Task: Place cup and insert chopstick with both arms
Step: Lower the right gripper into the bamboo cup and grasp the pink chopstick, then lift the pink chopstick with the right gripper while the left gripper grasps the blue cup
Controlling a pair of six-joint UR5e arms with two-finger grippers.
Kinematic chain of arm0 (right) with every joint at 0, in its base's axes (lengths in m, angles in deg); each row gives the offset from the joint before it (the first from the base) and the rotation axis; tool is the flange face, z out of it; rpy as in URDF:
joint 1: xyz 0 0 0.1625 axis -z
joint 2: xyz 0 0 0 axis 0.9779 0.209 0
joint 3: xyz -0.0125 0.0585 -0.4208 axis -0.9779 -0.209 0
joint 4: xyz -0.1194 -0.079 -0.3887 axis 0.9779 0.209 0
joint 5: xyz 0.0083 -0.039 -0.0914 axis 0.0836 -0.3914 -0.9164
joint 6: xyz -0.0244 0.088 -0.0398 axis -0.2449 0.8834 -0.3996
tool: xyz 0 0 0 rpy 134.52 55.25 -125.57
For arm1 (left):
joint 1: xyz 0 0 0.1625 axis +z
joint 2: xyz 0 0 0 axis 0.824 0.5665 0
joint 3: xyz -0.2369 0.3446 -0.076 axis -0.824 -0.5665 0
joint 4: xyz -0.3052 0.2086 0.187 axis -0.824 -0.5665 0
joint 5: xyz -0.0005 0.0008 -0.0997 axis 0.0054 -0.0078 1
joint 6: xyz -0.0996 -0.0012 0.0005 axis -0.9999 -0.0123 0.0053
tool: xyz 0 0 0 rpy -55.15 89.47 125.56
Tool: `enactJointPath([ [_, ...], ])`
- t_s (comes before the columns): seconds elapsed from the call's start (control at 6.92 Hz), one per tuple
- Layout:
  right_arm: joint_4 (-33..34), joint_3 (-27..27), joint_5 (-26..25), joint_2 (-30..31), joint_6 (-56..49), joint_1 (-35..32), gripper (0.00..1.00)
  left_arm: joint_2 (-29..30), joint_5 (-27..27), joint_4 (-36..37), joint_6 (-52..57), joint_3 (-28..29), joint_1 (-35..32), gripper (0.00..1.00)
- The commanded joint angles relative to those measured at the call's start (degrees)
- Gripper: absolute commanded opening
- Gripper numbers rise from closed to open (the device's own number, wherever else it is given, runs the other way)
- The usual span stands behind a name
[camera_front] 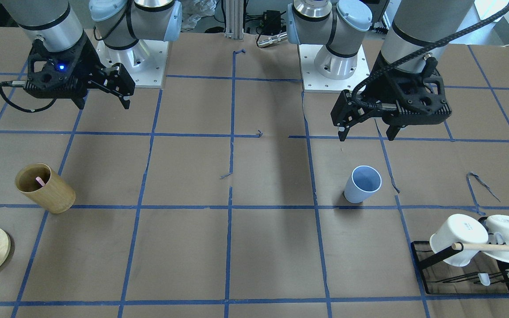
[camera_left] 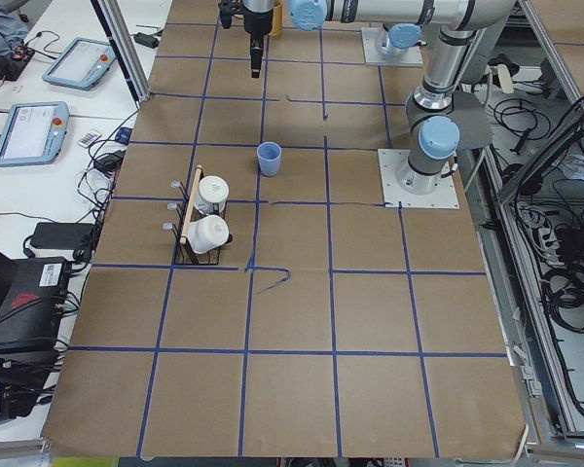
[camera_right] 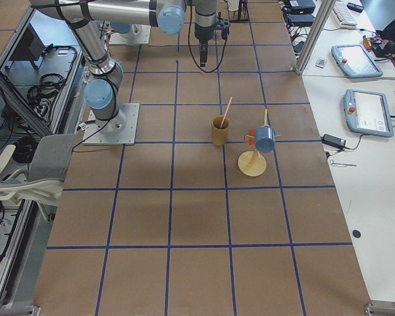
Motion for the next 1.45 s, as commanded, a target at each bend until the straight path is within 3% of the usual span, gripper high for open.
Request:
enactJointPath([
  [0.0,10.4,0.2,-9.4,-2.3,-0.9,0.6,1.0,0.2,-0.4,0.1,4.1,-0.5,1.6,1.0],
  [0.14,14.0,0.9,-11.1,-3.2,-3.1,0.6,1.0,0.1,-0.3,0.2,9.4,-3.0,5.2,1.0],
  [0.43,25.5,3.4,-11.4,-7.1,-7.3,0.9,1.0,-0.6,0.0,9.5,20.6,-14.1,13.5,1.0],
  [0.58,26.4,3.8,-11.2,-9.0,-7.7,2.8,1.0,0.2,1.0,12.3,21.1,-17.5,16.9,1.0],
  [0.87,27.2,3.9,-10.3,-10.0,-17.0,9.1,0.91,1.5,1.5,14.6,20.7,-22.5,17.5,1.0],
  [1.3,37.3,8.7,-10.1,-12.5,-17.5,10.4,0.73,3.8,1.6,19.8,19.3,-25.5,17.5,0.98],
])
